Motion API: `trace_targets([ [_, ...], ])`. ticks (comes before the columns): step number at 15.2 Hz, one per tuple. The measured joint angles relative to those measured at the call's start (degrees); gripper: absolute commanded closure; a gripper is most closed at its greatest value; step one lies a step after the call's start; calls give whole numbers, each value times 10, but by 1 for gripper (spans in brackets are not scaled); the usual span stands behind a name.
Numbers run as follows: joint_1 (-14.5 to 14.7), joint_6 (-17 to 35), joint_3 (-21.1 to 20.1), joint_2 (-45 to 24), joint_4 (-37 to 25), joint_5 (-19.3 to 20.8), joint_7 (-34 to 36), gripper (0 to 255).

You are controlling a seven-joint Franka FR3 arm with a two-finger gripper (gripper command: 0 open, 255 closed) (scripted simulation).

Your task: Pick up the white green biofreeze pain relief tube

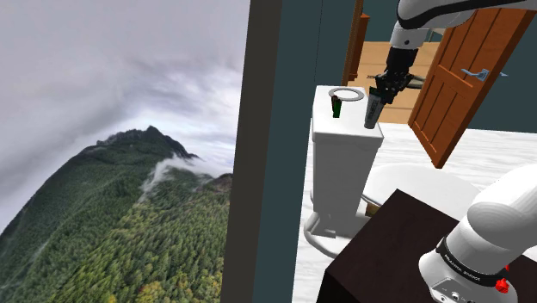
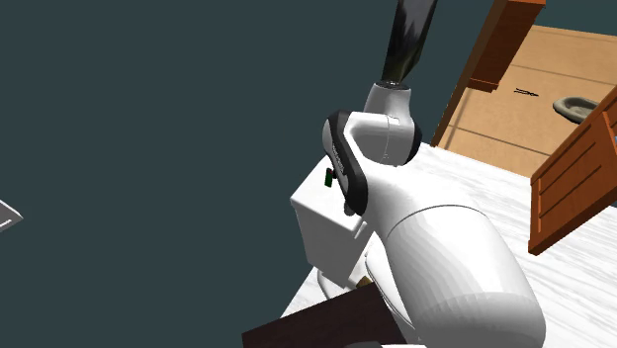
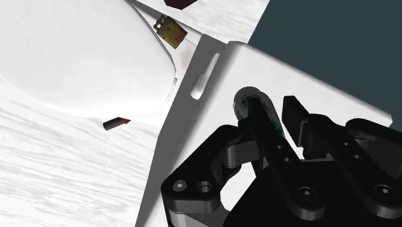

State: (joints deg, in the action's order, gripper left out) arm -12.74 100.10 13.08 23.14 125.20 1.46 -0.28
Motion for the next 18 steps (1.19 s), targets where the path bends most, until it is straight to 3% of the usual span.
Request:
trace_targets([
  [18, 4, -110, -4, -14, -123, -5, 3, 255],
])
